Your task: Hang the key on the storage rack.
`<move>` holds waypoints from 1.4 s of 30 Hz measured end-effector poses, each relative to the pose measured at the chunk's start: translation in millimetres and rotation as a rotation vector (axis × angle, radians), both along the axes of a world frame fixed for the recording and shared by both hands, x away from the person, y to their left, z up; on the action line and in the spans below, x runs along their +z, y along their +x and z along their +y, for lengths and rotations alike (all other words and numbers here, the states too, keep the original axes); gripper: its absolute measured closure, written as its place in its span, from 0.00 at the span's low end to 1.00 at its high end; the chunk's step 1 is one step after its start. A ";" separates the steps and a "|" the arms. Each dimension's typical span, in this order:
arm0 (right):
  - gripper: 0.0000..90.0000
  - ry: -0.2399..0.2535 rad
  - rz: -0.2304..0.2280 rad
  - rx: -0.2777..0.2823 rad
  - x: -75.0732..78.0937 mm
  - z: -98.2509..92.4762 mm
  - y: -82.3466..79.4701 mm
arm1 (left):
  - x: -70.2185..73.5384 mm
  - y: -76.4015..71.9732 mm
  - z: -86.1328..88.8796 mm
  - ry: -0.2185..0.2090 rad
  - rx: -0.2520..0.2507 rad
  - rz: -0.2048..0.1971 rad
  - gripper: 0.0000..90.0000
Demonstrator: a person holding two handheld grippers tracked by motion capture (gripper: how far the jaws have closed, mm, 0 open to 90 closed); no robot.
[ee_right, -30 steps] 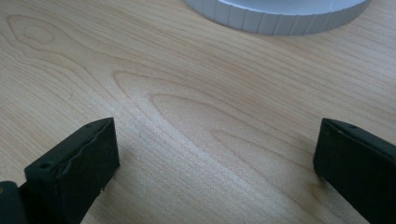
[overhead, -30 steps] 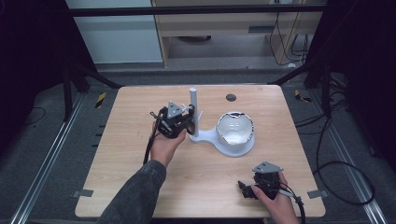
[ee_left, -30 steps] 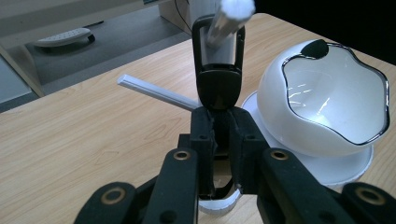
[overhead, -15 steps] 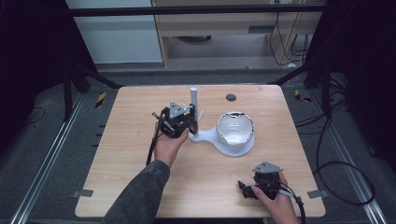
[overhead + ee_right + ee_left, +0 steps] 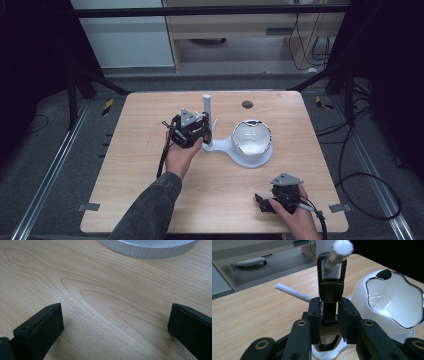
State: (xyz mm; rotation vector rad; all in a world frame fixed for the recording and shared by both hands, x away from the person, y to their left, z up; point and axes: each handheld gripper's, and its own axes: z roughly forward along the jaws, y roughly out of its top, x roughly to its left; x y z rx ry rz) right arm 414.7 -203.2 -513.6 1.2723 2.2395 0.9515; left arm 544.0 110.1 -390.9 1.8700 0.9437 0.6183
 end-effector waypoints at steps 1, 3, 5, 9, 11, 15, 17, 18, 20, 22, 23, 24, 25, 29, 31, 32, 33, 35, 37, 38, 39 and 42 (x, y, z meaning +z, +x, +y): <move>0.01 0.000 0.000 0.000 0.0 0.0 0.0 | 0.2 -0.6 0.2 0.004 0.001 -0.006 0.79; 0.01 -0.001 -0.001 0.000 0.0 0.0 0.0 | 0.4 -1.7 0.4 0.004 0.001 -0.009 0.76; 0.01 0.000 0.000 0.000 0.0 0.0 0.0 | 1.1 -3.8 1.4 0.010 0.003 -0.018 0.73; 0.01 0.000 0.000 0.000 0.0 0.0 0.0 | 2.6 -5.9 2.7 0.019 0.008 -0.031 0.69; 0.01 0.000 0.000 0.000 0.0 0.0 0.0 | 4.0 -7.4 4.7 0.016 0.012 -0.036 0.65; 0.01 0.000 0.000 0.000 0.0 0.0 0.0 | 5.0 -9.1 6.7 0.017 0.014 -0.034 0.58; 0.01 0.000 0.000 0.000 0.0 0.0 0.0 | 5.0 -11.1 8.3 0.012 0.004 -0.024 0.52; 0.01 0.000 0.000 0.000 0.0 0.0 0.0 | 5.0 -11.1 8.3 0.012 0.004 -0.024 0.50; 0.01 0.000 0.000 0.000 0.0 0.0 0.0 | 5.2 -11.9 9.3 0.019 -0.007 -0.015 0.46; 0.01 0.000 0.000 0.000 0.0 0.0 0.0 | 5.4 -13.2 9.5 0.021 -0.025 -0.002 0.43; 0.01 -0.002 -0.001 0.001 0.0 -0.1 0.1 | 5.6 -13.6 9.9 0.022 -0.029 0.002 0.41; 0.01 0.000 0.000 0.000 0.0 0.0 0.0 | 5.6 -13.6 9.9 0.022 -0.029 0.002 0.40; 0.01 0.000 0.000 0.000 0.0 0.0 0.0 | 5.6 -14.2 10.4 0.018 -0.033 0.008 0.40; 0.01 -0.001 0.000 0.000 0.0 0.0 0.0 | 6.8 -17.1 12.9 0.029 -0.050 0.026 0.30; 0.01 -0.001 0.000 0.000 0.0 0.0 0.0 | 7.5 -18.1 13.7 0.041 -0.048 0.033 0.25; 0.01 -0.001 0.000 0.000 0.0 0.0 0.0 | 7.5 -18.1 13.7 0.041 -0.048 0.033 0.23; 0.01 -0.001 0.000 0.000 0.0 0.0 0.0 | 7.9 -18.4 14.8 0.048 -0.053 0.039 0.23; 0.01 -0.002 -0.002 0.001 0.0 -0.1 0.2 | 8.5 -19.5 15.9 0.044 -0.058 0.054 0.20; 0.01 0.000 0.000 0.000 0.0 0.0 0.0 | 9.7 -21.4 17.1 0.045 -0.064 0.058 0.17; 0.01 0.000 0.000 0.000 0.0 0.0 0.0 | 10.4 -22.1 17.8 0.049 -0.070 0.061 0.17; 0.01 -0.001 0.000 0.000 0.0 0.0 0.0 | 11.0 -23.0 18.1 0.047 -0.070 0.063 0.15; 0.01 0.000 0.000 0.000 0.0 0.0 0.0 | 13.1 -25.7 20.1 0.052 -0.075 0.067 0.13</move>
